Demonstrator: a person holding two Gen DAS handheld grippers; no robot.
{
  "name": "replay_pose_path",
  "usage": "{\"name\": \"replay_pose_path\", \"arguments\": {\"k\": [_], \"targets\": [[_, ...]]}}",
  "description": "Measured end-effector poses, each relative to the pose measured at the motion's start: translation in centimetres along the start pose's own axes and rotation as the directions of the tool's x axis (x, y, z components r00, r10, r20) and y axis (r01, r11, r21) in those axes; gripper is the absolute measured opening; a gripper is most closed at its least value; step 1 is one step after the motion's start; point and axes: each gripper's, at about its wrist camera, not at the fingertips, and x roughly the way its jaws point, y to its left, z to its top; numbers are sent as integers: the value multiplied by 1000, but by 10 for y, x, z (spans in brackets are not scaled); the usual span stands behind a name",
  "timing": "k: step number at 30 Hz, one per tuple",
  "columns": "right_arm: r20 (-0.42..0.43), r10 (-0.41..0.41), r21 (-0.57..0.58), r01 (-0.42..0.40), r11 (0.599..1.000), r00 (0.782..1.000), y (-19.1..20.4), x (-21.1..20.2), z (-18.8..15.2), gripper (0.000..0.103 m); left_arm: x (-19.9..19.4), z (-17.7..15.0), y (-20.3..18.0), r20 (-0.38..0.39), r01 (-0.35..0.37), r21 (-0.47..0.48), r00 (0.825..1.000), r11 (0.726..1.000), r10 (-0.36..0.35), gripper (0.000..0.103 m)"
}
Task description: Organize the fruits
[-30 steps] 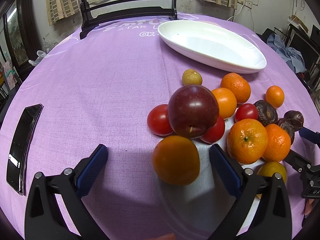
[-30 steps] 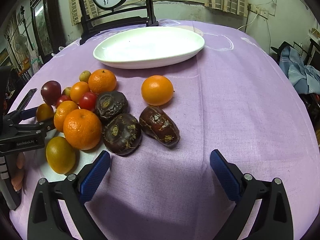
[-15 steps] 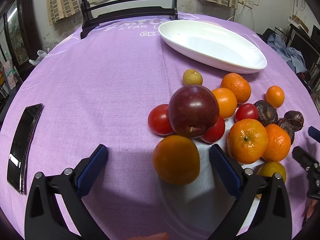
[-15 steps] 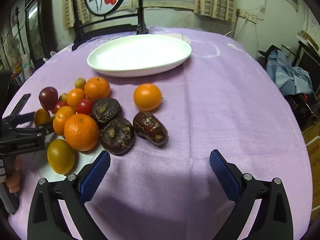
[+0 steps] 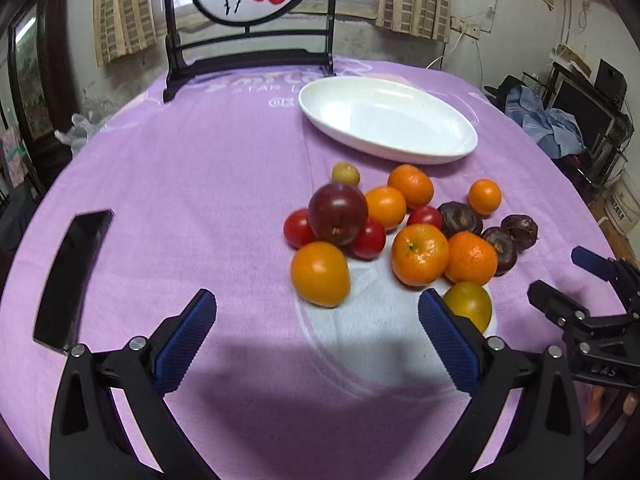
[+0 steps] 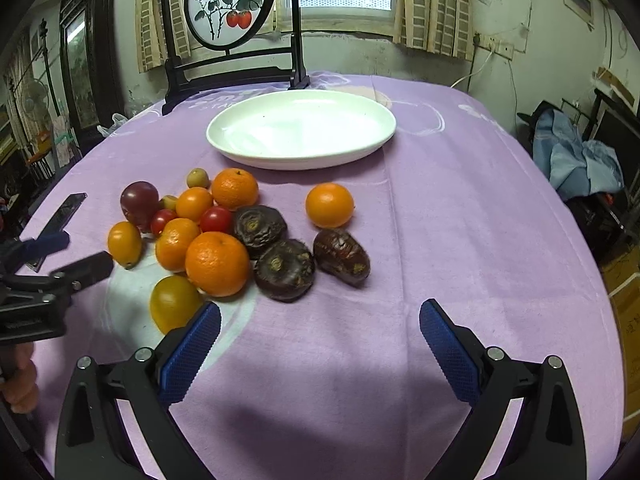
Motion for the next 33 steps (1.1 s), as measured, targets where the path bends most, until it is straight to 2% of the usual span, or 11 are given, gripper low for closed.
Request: {"name": "replay_pose_path", "arguments": {"k": [2,6,10,12,14,20,24,28,33], "targets": [[5,-5,10,5,1000,1000,-1,-3,-3,100,5,-2,0,2,-3,-2,1000,1000,3,99],[7,-28,-3,28,1000,1000,1,-5,-8,100,15,-3,-6,-11,-53,17,999,998,53,99],[-7,-30,-11,30,1000,1000,7,-6,-10,100,15,-5,-1,-9,-19,-11,1000,1000,19,99],[7,-37,-29,37,999,999,13,-10,-11,100,17,-5,-1,-10,-15,-8,1000,1000,15,99],[24,-47,-44,48,998,999,17,-13,-11,100,20,-5,2,-32,18,-23,999,1000,-18,99],[27,-41,-19,42,999,999,19,-9,-1,100,18,-4,5,-19,34,-39,999,999,-35,99],[75,-44,-25,46,999,996,22,-10,9,100,17,-5,5,-13,28,-37,1000,999,-29,99],[89,-14,10,13,1000,996,12,0,5,100,16,-4,3,-7,30,-28,1000,999,-30,99],[136,88,71,-98,993,987,-1,-5,3,100,8,-3,4,41,8,-31,999,999,-6,99]]}}
